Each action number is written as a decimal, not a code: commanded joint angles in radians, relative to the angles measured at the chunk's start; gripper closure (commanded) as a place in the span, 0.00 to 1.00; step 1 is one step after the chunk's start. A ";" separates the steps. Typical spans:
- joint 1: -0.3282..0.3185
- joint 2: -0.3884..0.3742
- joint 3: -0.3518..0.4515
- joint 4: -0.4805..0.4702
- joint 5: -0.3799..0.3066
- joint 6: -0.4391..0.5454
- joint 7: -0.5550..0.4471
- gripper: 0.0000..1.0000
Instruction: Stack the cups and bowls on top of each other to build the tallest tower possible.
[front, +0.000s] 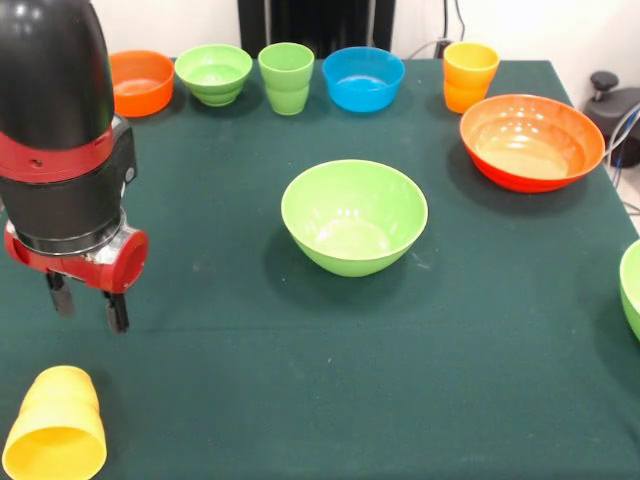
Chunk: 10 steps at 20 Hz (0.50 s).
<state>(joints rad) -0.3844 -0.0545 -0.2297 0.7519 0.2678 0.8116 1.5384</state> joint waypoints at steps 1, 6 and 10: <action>-0.016 -0.022 0.164 0.038 -0.078 0.007 -0.185 0.00; -0.026 0.005 0.189 -0.019 -0.105 0.049 -0.253 0.00; -0.031 0.005 0.203 -0.026 -0.133 0.043 -0.292 0.00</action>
<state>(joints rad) -0.3995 -0.0636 -0.1807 0.7377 0.2326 0.8118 1.5384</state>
